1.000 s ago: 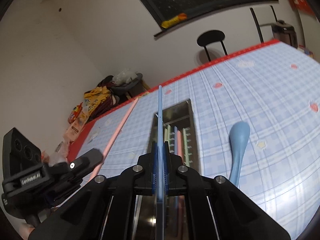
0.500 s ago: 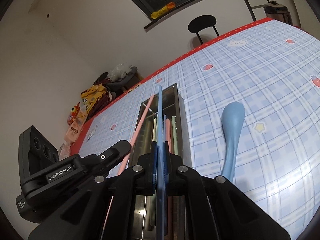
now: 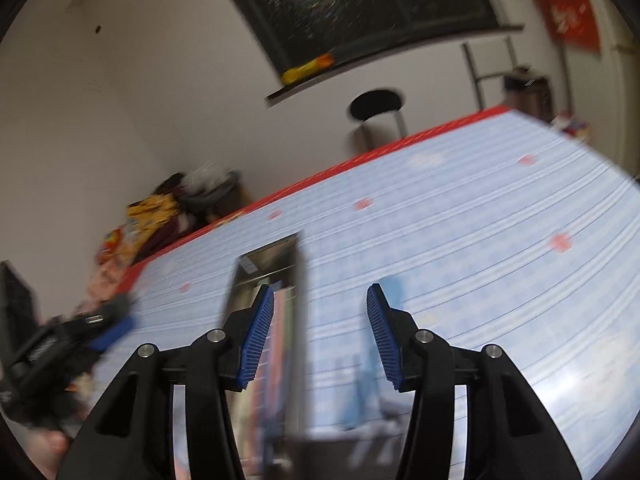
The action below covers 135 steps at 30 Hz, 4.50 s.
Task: Organize utensils
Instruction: 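Grasp the blue spoon with the right tool while the left tool grasps the beige spoon, then lift the beige spoon with the left tool while the right tool lifts the blue spoon, then carry both spoons over the steel tray and lower them in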
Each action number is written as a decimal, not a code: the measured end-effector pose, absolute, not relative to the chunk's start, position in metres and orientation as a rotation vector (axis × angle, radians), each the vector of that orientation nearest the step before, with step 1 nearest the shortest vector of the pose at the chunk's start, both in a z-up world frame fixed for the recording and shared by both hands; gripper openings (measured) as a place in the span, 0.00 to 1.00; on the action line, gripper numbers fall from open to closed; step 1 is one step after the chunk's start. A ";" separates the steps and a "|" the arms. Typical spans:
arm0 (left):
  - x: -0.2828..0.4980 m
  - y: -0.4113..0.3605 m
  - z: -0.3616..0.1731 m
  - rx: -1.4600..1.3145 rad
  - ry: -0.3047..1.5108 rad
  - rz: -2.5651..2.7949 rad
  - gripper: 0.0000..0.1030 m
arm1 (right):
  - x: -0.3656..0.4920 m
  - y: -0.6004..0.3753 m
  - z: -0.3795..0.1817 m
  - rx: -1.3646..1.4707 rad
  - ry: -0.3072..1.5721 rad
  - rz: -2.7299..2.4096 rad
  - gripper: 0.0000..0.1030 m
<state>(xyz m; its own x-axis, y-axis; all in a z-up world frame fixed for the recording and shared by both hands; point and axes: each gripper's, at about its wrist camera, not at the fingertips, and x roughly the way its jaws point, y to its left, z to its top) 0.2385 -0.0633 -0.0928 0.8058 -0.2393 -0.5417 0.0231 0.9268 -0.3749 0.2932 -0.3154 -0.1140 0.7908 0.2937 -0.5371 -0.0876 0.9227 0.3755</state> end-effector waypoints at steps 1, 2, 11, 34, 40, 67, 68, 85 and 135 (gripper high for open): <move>0.235 -0.059 -0.090 -0.337 0.605 -0.134 0.79 | 0.295 -0.319 -0.115 0.337 0.628 0.195 0.46; 0.231 -0.055 -0.089 -0.312 0.594 -0.125 0.79 | 0.297 -0.323 -0.117 0.331 0.632 0.186 0.46; 0.199 -0.004 -0.100 -0.145 0.585 -0.035 0.79 | 0.325 -0.309 -0.154 0.242 0.763 0.174 0.40; 0.133 0.042 -0.173 -0.053 0.893 -0.121 0.49 | 0.341 -0.277 -0.180 0.061 0.886 0.170 0.31; 0.124 0.034 -0.177 0.039 0.931 -0.117 0.49 | 0.339 -0.280 -0.181 0.085 0.886 0.192 0.31; 0.131 0.062 -0.171 -0.039 0.949 -0.130 0.09 | 0.339 -0.280 -0.180 0.089 0.886 0.203 0.28; 0.131 0.062 -0.174 -0.032 0.955 -0.129 0.08 | 0.339 -0.281 -0.180 0.091 0.886 0.204 0.28; 0.160 0.064 -0.185 -0.196 0.937 -0.182 0.23 | 0.339 -0.280 -0.181 0.079 0.890 0.200 0.28; 0.203 0.057 -0.192 -0.286 0.957 -0.232 0.11 | 0.331 -0.265 -0.178 0.016 0.866 0.253 0.07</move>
<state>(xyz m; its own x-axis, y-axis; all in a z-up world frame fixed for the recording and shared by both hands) 0.2031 0.0569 -0.1915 0.5565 -0.3187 -0.7673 0.0680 0.9379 -0.3403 0.3313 -0.2650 -0.1777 0.6197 0.2261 -0.7516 -0.2135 0.9701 0.1157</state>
